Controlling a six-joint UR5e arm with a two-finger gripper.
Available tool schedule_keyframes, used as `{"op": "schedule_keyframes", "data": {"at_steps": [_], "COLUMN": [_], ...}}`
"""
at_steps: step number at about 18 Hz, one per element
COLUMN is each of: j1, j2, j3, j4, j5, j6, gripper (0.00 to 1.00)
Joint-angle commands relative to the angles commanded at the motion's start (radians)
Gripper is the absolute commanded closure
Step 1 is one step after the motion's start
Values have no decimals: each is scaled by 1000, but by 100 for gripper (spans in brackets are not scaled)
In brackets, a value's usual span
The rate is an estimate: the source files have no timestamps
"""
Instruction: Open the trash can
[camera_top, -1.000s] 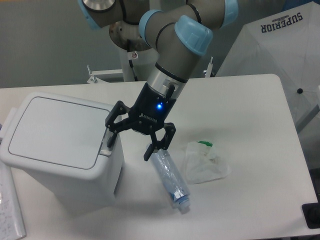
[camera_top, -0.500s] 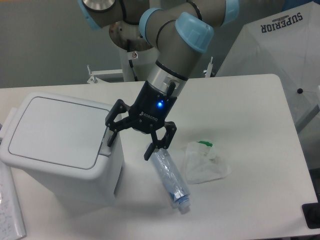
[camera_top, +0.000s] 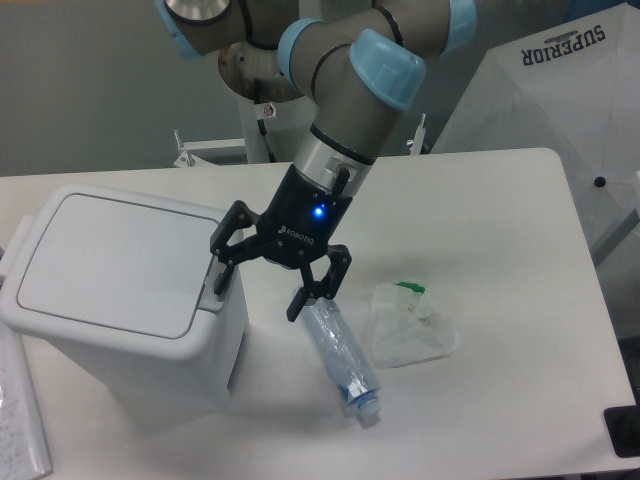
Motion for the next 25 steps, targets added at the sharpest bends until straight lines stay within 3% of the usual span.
{"op": "schedule_keyframes", "data": {"at_steps": [16, 22, 25], "j1": [9, 64, 133], "j2": [2, -35, -43], "j3": [24, 93, 103], "j4": [0, 0, 0], "j5": [0, 8, 5], "j6": [2, 50, 57], "gripper": [0, 0, 0]}}
